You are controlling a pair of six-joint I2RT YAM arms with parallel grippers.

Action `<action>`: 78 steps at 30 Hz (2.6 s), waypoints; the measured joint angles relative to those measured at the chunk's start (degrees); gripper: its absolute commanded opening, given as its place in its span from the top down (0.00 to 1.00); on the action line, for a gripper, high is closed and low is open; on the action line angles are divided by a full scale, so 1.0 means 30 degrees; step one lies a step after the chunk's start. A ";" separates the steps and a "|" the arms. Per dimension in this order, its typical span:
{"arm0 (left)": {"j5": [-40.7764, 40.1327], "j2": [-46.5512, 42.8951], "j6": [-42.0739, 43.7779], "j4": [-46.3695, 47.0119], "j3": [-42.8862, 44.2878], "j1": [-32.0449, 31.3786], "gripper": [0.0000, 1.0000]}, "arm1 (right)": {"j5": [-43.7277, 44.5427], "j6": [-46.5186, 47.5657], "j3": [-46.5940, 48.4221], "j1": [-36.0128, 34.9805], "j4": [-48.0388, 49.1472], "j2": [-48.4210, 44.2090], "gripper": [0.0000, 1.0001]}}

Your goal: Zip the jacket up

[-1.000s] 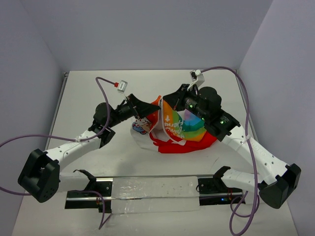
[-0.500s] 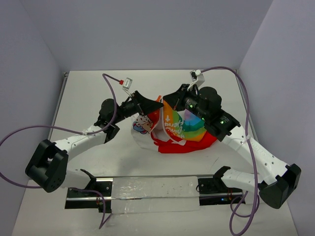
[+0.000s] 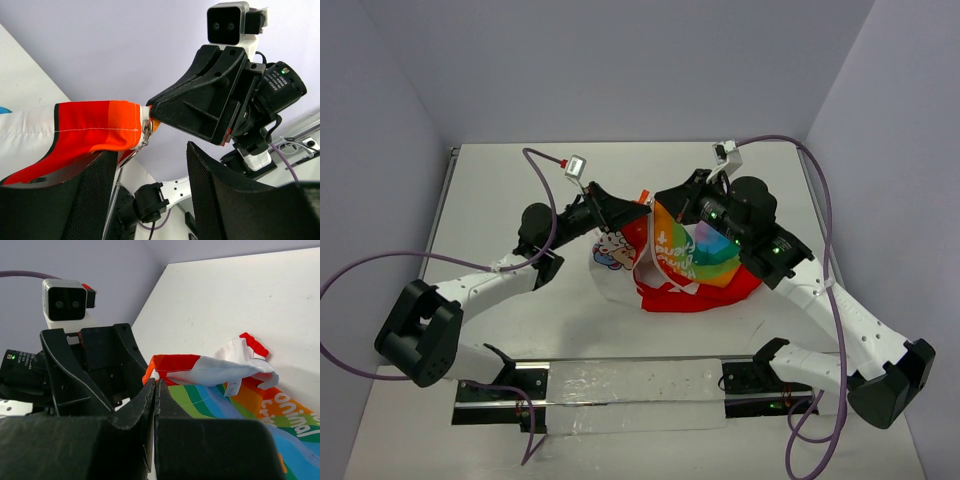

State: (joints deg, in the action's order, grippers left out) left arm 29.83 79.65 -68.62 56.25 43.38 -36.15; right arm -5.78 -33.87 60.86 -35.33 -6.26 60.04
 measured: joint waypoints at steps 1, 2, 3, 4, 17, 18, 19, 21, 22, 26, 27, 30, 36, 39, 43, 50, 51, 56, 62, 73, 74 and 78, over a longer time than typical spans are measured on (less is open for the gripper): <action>0.0057 0.0044 -0.0076 0.0176 -0.0045 0.0002 0.40 | -0.0023 0.0000 0.0000 0.0016 0.0000 -0.0036 1.00; 0.0118 0.0059 -0.0175 0.0301 -0.0117 0.0007 0.41 | -0.0047 0.0000 0.0000 0.0036 0.0000 -0.0051 1.00; 0.0157 0.0061 -0.0258 0.0365 -0.0197 0.0009 0.43 | -0.0069 0.0000 0.0000 0.0048 0.0000 -0.0059 1.00; 0.0186 0.0061 -0.0289 0.0404 -0.0261 0.0009 0.45 | -0.0101 0.0000 0.0000 0.0071 0.0000 -0.0061 1.00; 0.0209 0.0017 -0.0393 0.0470 -0.0561 0.0017 0.77 | -0.0472 -0.0007 0.0000 0.0191 -0.0044 -0.0046 1.00; 0.0209 0.0017 -0.0405 0.0466 -0.0561 0.0017 0.81 | -0.0480 -0.0007 0.0000 0.0200 -0.0044 -0.0046 1.00; 0.0209 0.0017 -0.0409 0.0455 -0.0561 0.0017 0.88 | -0.0483 -0.0017 0.0000 0.0203 -0.0044 -0.0046 1.00; 0.0202 0.0014 -0.0427 0.0439 -0.0561 0.0017 1.00 | -0.0498 -0.0058 0.0000 0.0203 -0.0036 -0.0039 1.00; 0.0202 0.0005 -0.0401 0.0417 -0.0559 0.0017 1.00 | -0.0528 -0.0066 0.0000 0.0203 -0.0036 -0.0033 1.00; 0.0202 -0.0012 -0.0409 0.0310 -0.0556 0.0017 1.00 | -0.0633 -0.0066 0.0000 0.0203 -0.0029 0.0039 1.00; 0.0202 -0.0012 -0.0409 0.0278 -0.0561 0.0017 1.00 | -0.0643 -0.0066 0.0000 0.0203 -0.0029 0.0056 1.00; 0.0196 -0.0012 -0.0459 0.0088 -0.0556 0.0017 1.00 | -0.0586 -0.0066 0.0000 0.0203 -0.0018 0.0107 1.00; 0.0068 -0.0012 -0.0734 -0.0180 -0.0584 -0.0037 1.00 | 0.0054 -0.0066 0.0000 0.0203 0.0080 0.0107 1.00; -0.0063 -0.0012 -0.0829 -0.0448 -0.0598 -0.0138 1.00 | 0.0331 -0.0073 0.0000 0.0203 0.0080 0.0107 1.00; -0.0419 0.0061 -0.0972 -0.0553 -0.0615 -0.0417 1.00 | 0.0571 -0.0066 0.0000 0.0203 0.0080 0.0119 1.00; -0.0525 0.0642 -0.1116 -0.0765 -0.1170 -0.1006 1.00 | 0.1391 0.0082 0.0287 0.0203 0.0122 0.0246 1.00; -0.0532 0.0712 -0.1148 -0.0810 -0.1273 -0.1120 1.00 | 0.1530 0.0104 0.0347 0.0203 0.0138 0.0257 1.00; -0.0607 0.0921 -0.1424 -0.0914 -0.1915 -0.1704 1.00 | 0.2313 0.0206 0.0763 0.0203 0.0209 0.0489 1.00; -0.1048 0.0846 -0.1587 -0.1282 -0.3029 -0.2448 1.00 | 0.3186 0.0757 0.2724 0.0404 0.0093 0.1685 1.00; -0.2224 0.0003 -0.1541 -0.3107 -0.3908 -0.3985 1.00 | 0.4442 0.1464 0.7333 0.1955 0.0080 0.3951 1.00; -0.2326 0.0003 -0.1517 -0.3284 -0.3915 -0.4049 1.00 | 0.4592 0.1467 0.7591 0.2108 0.0080 0.4051 1.00; -0.2804 0.0003 -0.1400 -0.3884 -0.4068 -0.4261 1.00 | 0.4940 0.1457 0.8397 0.2712 -0.0063 0.4148 1.00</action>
State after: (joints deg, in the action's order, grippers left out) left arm 21.42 79.66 -72.82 44.60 31.17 -48.93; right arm 9.05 -29.50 86.05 -27.19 -6.45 72.48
